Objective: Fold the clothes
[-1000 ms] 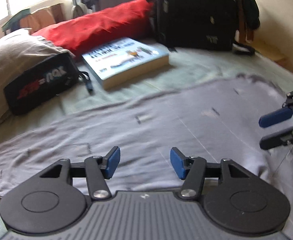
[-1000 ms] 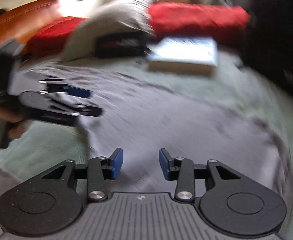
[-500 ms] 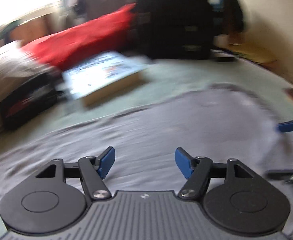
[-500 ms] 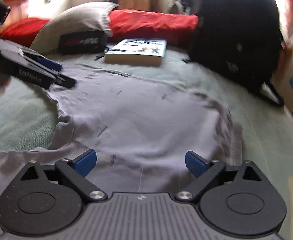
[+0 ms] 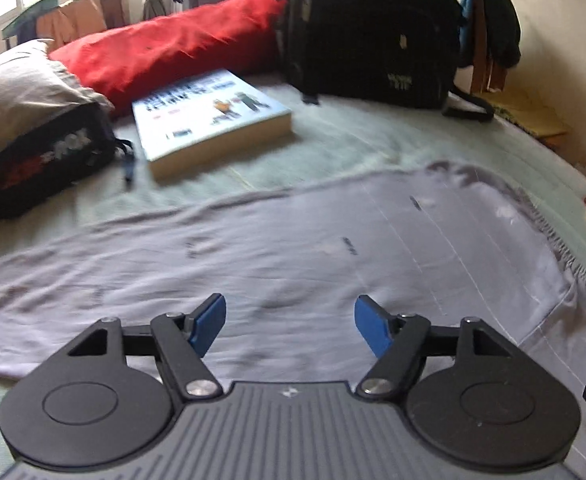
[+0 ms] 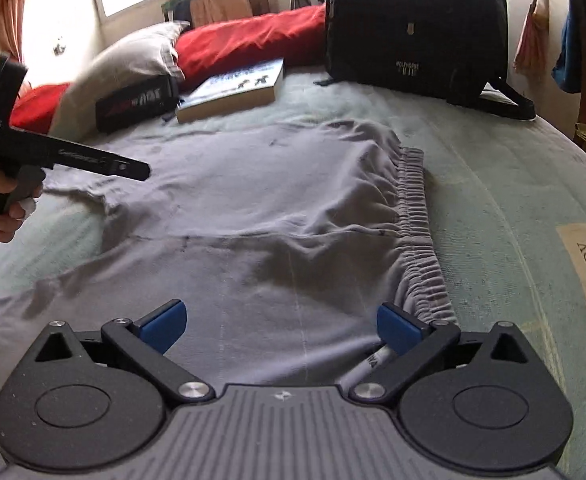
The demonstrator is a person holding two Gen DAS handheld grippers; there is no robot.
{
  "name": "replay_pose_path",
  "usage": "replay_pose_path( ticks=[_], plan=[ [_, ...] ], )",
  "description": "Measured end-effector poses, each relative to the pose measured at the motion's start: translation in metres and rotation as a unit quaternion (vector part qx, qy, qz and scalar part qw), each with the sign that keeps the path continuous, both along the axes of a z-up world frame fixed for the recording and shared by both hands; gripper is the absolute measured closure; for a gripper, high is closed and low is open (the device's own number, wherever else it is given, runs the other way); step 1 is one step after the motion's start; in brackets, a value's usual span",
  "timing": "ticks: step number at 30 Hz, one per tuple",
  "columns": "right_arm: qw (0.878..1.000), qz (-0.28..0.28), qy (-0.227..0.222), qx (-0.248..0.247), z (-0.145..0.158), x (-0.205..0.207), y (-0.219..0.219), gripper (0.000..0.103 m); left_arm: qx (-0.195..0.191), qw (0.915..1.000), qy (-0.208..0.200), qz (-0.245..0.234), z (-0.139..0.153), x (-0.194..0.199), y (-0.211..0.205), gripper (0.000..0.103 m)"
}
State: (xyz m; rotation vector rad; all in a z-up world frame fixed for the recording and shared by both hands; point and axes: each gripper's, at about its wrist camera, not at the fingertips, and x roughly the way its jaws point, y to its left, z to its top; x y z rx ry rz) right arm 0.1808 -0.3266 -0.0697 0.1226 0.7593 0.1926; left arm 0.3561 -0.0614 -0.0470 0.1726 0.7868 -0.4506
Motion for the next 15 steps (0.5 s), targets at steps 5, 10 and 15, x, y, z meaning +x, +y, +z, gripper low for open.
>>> replay_pose_path(
  ticks=[5, 10, 15],
  plan=[
    [0.999, 0.033, -0.023, 0.034, 0.016, -0.003, 0.017, 0.000, -0.035, 0.9971, 0.016, 0.065, 0.001, 0.021, 0.056, 0.029],
    [0.997, 0.058, -0.028, 0.039, 0.020, 0.006, 0.035, 0.000, -0.059, 0.9897, 0.070, 0.109, -0.030, 0.047, 0.107, 0.029],
    [0.998, 0.055, -0.017, 0.005, 0.017, 0.019, 0.044, 0.000, -0.024, 0.9942, 0.045, 0.094, -0.019, 0.040, 0.134, 0.030]
  ],
)
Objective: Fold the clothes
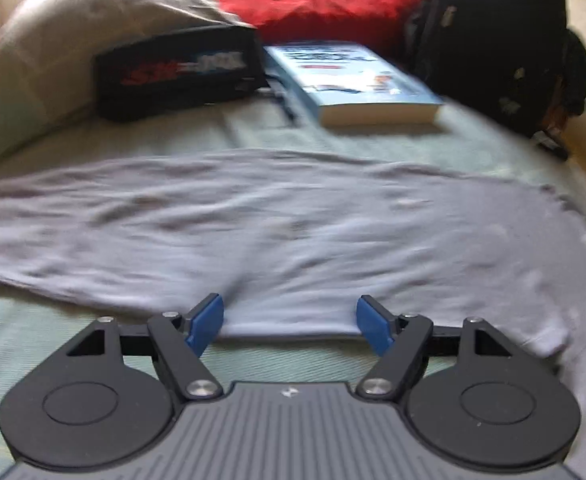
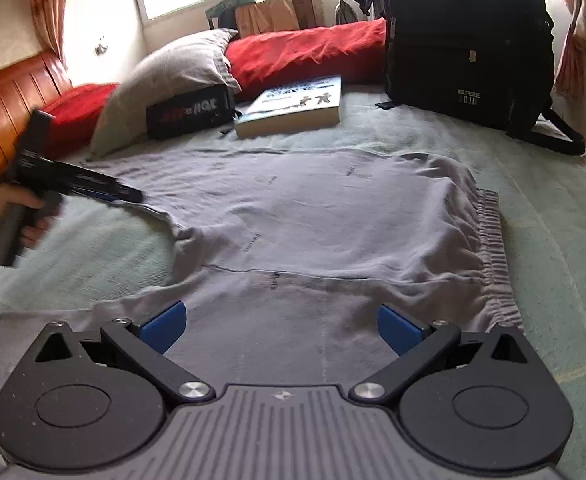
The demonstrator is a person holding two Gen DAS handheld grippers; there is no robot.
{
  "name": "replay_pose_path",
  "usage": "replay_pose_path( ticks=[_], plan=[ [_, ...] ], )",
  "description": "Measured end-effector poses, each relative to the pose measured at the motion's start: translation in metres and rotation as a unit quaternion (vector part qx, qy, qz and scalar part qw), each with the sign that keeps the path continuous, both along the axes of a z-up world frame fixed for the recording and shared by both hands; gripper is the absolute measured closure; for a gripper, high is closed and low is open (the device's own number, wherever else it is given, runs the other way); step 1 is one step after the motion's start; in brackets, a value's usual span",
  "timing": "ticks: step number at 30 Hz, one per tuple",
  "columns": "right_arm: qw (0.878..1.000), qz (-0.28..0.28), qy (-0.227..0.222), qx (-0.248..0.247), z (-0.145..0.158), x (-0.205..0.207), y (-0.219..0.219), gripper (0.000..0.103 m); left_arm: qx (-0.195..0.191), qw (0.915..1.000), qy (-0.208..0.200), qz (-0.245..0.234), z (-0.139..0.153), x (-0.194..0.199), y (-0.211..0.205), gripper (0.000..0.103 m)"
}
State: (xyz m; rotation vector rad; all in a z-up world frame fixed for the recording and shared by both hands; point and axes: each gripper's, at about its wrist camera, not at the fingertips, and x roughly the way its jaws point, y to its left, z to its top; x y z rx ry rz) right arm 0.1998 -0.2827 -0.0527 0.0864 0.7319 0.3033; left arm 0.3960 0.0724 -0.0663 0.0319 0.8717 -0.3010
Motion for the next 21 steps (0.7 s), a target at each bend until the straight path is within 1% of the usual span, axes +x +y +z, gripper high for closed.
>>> replay_pose_path(
  ticks=[2, 3, 5, 6, 8, 10, 12, 13, 14, 16, 18, 20, 21],
  plan=[
    [1.000, 0.006, 0.001, -0.002, 0.000, 0.005, 0.003, 0.000, 0.009, 0.9998, -0.018, 0.002, 0.011, 0.005, 0.007, 0.029],
    [1.000, 0.011, -0.001, 0.004, 0.001, 0.007, 0.005, 0.000, 0.010, 0.9996, -0.025, 0.001, 0.015, 0.010, 0.008, 0.027],
    [0.999, 0.028, 0.005, 0.032, 0.004, 0.013, 0.007, 0.000, -0.004, 0.9994, -0.035, -0.006, 0.020, 0.028, 0.005, 0.023],
    [0.998, 0.035, 0.013, 0.045, 0.005, 0.018, 0.009, 0.000, -0.009, 0.9993, -0.035, -0.009, 0.021, 0.039, 0.004, 0.023],
    [0.996, 0.047, 0.031, 0.069, 0.007, 0.027, 0.012, 0.000, -0.012, 0.9997, -0.021, -0.001, 0.013, 0.059, 0.006, 0.023],
    [0.995, 0.055, 0.040, 0.077, 0.008, 0.032, 0.016, 0.000, -0.021, 0.9995, 0.006, 0.021, -0.001, 0.078, 0.020, 0.023],
    [0.995, 0.056, 0.039, 0.069, 0.008, 0.034, 0.021, 0.000, -0.046, 0.9971, 0.029, 0.054, -0.015, 0.093, 0.044, 0.024],
    [0.996, 0.056, 0.038, 0.063, 0.008, 0.033, 0.023, 0.000, -0.069, 0.9948, 0.035, 0.066, -0.020, 0.098, 0.060, 0.024],
    [0.996, 0.055, 0.039, 0.059, 0.006, 0.034, 0.025, 0.000, -0.099, 0.9918, 0.035, 0.072, -0.022, 0.100, 0.076, 0.024],
    [0.996, 0.054, 0.043, 0.058, 0.003, 0.034, 0.026, 0.000, -0.157, 0.9834, 0.035, 0.084, -0.022, 0.103, 0.106, 0.023],
    [0.996, 0.053, 0.049, 0.056, 0.001, 0.036, 0.025, 0.000, -0.179, 0.9778, 0.041, 0.101, -0.021, 0.110, 0.133, 0.022],
    [0.997, 0.044, 0.046, 0.045, 0.001, 0.038, 0.024, 0.000, -0.178, 0.9747, 0.050, 0.126, -0.021, 0.117, 0.156, 0.022],
    [0.997, 0.039, 0.044, 0.039, 0.002, 0.038, 0.023, 0.000, -0.174, 0.9741, 0.046, 0.137, -0.020, 0.120, 0.166, 0.022]
  ],
)
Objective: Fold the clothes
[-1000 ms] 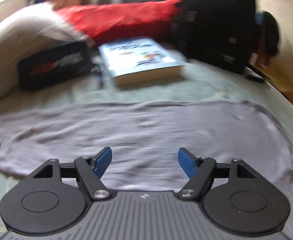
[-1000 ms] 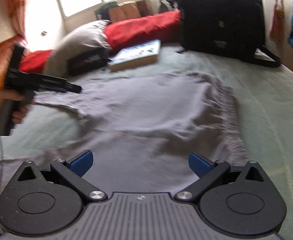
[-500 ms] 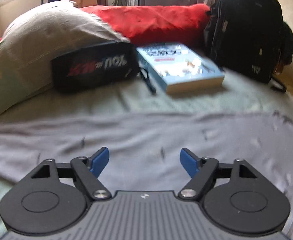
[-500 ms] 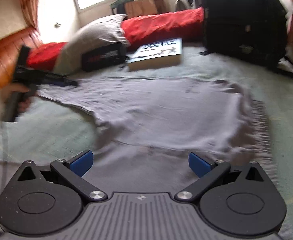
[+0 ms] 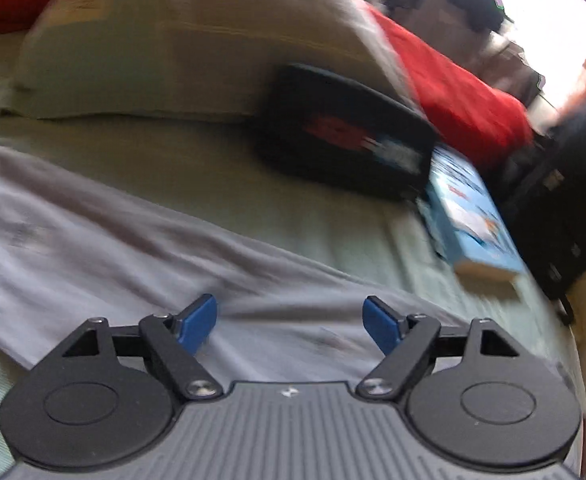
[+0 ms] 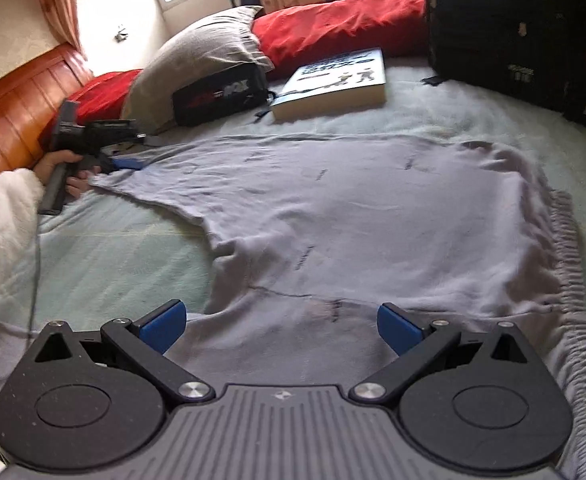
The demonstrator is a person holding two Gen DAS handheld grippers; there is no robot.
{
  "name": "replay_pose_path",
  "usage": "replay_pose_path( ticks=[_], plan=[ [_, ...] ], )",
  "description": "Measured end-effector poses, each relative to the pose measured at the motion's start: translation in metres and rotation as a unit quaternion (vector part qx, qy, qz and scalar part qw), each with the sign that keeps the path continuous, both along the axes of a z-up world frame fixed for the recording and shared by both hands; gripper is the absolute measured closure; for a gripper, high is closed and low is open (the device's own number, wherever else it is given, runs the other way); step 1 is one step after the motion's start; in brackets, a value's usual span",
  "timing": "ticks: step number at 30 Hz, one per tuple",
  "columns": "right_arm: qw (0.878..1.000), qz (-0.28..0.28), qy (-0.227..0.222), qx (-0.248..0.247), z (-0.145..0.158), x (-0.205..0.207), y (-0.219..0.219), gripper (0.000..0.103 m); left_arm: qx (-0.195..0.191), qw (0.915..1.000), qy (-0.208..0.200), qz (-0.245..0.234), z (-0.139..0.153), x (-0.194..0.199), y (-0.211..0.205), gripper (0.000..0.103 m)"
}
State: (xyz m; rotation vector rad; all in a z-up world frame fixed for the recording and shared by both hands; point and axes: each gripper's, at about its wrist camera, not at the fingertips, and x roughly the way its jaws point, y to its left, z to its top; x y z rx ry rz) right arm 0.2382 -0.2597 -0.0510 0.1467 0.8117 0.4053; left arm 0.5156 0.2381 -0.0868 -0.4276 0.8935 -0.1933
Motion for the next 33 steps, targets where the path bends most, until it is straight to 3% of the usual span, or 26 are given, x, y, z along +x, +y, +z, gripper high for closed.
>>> replay_pose_path(
  ticks=[6, 8, 10, 11, 14, 17, 19, 21, 23, 26, 28, 31, 33],
  plan=[
    [1.000, -0.019, -0.011, -0.022, 0.001, 0.004, -0.006, 0.000, 0.090, 0.9933, 0.007, 0.072, 0.004, 0.014, 0.042, 0.021],
    [0.999, -0.026, -0.010, -0.023, 0.000, 0.008, -0.007, 0.000, 0.146, 0.9837, 0.004, 0.105, 0.002, 0.021, 0.051, 0.021],
    [0.999, -0.031, -0.011, -0.023, 0.000, 0.011, -0.007, 0.000, 0.216, 0.9660, 0.008, 0.142, -0.001, 0.026, 0.056, 0.023],
    [0.999, -0.033, -0.012, -0.023, 0.000, 0.012, -0.007, 0.000, 0.230, 0.9622, 0.007, 0.146, -0.002, 0.026, 0.055, 0.024],
    [0.999, -0.029, -0.018, -0.024, 0.003, 0.014, -0.004, 0.000, 0.233, 0.9647, -0.029, 0.119, 0.006, 0.015, 0.038, 0.023],
    [0.999, -0.023, -0.025, -0.024, 0.006, 0.013, -0.001, 0.000, 0.210, 0.9747, -0.075, 0.016, 0.012, -0.007, 0.014, 0.020],
    [0.999, -0.018, -0.028, -0.026, 0.007, 0.013, 0.002, 0.000, 0.204, 0.9731, -0.089, -0.061, 0.009, -0.021, 0.000, 0.019],
    [0.999, -0.011, -0.033, -0.031, 0.007, 0.012, 0.006, 0.000, 0.221, 0.9673, -0.079, -0.095, -0.002, -0.026, -0.005, 0.019],
    [0.999, -0.008, -0.035, -0.035, 0.007, 0.011, 0.006, 0.000, 0.242, 0.9638, -0.063, -0.092, -0.014, -0.034, -0.001, 0.018],
    [0.998, -0.008, -0.038, -0.039, 0.007, 0.012, 0.005, 0.000, 0.215, 0.9716, -0.060, -0.077, -0.016, -0.054, 0.019, 0.015],
    [0.998, -0.009, -0.039, -0.042, 0.007, 0.012, 0.005, 0.000, 0.222, 0.9693, -0.052, -0.091, -0.014, -0.065, 0.026, 0.015],
    [0.998, -0.011, -0.040, -0.043, 0.006, 0.013, 0.004, 0.000, 0.223, 0.9703, -0.035, -0.088, 0.002, -0.066, 0.031, 0.015],
    [0.998, -0.014, -0.039, -0.041, 0.005, 0.015, 0.004, 0.000, 0.219, 0.9713, -0.058, -0.073, 0.016, -0.059, 0.032, 0.015]
  ],
)
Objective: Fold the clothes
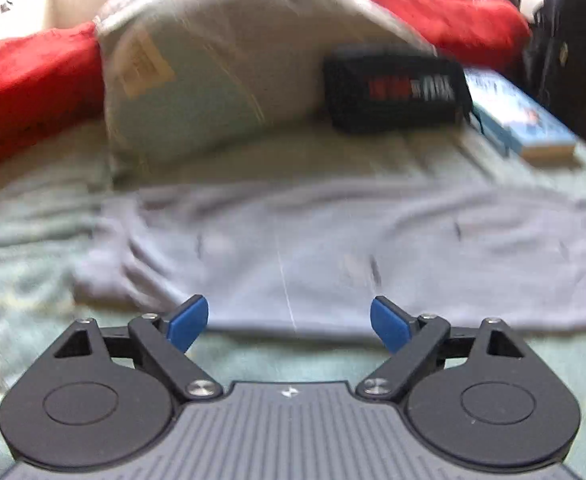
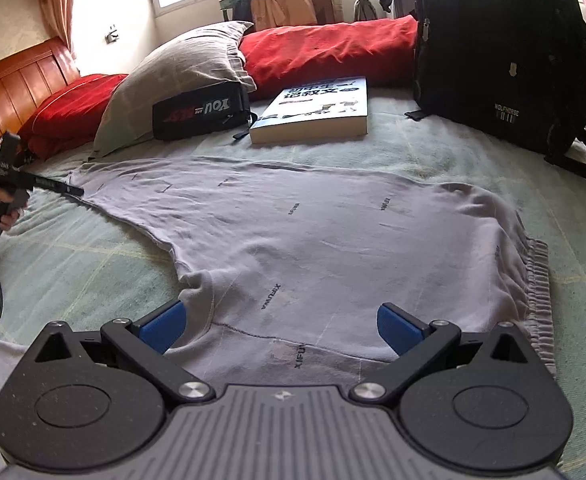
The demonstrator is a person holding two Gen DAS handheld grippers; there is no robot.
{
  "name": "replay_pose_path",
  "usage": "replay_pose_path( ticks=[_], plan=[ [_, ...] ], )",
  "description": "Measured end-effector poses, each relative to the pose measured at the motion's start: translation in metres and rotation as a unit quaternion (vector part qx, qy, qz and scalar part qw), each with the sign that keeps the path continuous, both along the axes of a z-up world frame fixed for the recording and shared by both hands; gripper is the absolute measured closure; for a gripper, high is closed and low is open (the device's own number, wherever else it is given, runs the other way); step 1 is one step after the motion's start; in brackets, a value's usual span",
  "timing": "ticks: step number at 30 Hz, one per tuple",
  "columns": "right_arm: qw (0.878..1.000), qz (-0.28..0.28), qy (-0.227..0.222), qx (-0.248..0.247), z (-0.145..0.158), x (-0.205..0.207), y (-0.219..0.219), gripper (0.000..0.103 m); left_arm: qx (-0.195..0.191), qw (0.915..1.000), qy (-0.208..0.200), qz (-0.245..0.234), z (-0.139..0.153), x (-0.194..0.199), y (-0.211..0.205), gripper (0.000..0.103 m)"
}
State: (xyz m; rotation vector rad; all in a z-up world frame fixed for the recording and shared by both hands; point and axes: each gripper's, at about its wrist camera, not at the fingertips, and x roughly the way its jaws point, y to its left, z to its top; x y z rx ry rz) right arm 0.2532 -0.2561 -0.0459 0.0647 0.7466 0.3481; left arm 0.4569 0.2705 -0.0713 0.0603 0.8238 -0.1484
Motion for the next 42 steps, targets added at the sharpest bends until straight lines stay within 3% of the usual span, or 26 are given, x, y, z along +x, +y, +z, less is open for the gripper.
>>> replay_pose_path(
  ticks=[3, 7, 10, 13, 16, 18, 23, 27, 29, 37, 42],
  plan=[
    [1.000, 0.000, -0.002, -0.001, 0.000, 0.001, 0.001, 0.000, -0.021, 0.9992, -0.016, 0.031, 0.004, 0.025, 0.003, 0.014],
    [1.000, 0.000, -0.005, -0.015, -0.003, 0.003, 0.004, 0.000, -0.037, 0.9960, -0.010, 0.081, -0.020, 0.056, 0.016, 0.014],
    [1.000, -0.003, 0.000, -0.024, -0.006, 0.006, 0.005, 0.000, -0.001, 0.9926, -0.032, 0.117, -0.037, 0.069, 0.024, 0.014],
    [1.000, -0.003, 0.005, -0.026, -0.009, 0.009, 0.006, 0.000, 0.004, 0.9873, -0.053, 0.150, -0.032, 0.073, 0.029, 0.015],
    [1.000, 0.000, 0.007, -0.026, -0.011, 0.009, 0.009, 0.000, 0.011, 0.9859, -0.070, 0.152, -0.018, 0.067, 0.024, 0.015],
    [1.000, 0.005, 0.005, -0.024, -0.010, 0.008, 0.009, 0.000, 0.010, 0.9901, -0.063, 0.125, -0.014, 0.060, 0.024, 0.014],
    [1.000, 0.008, -0.001, -0.018, -0.007, 0.006, 0.009, 0.000, -0.021, 0.9964, -0.008, 0.082, -0.025, 0.044, 0.041, 0.014],
    [1.000, 0.003, 0.004, -0.020, -0.007, 0.007, 0.009, 0.000, -0.027, 0.9936, -0.006, 0.110, -0.027, 0.040, 0.046, 0.016],
    [1.000, 0.001, 0.006, -0.023, -0.005, 0.005, 0.008, 0.000, -0.008, 0.9921, -0.010, 0.125, -0.017, 0.042, 0.033, 0.016],
    [0.999, -0.021, 0.031, -0.023, -0.002, -0.006, -0.006, 0.000, 0.032, 0.9994, -0.007, 0.009, 0.019, 0.022, -0.070, 0.015],
    [0.997, -0.033, 0.059, -0.042, -0.011, -0.007, -0.004, 0.000, 0.060, 0.9936, 0.002, -0.095, 0.023, -0.004, -0.172, 0.015]
  ],
)
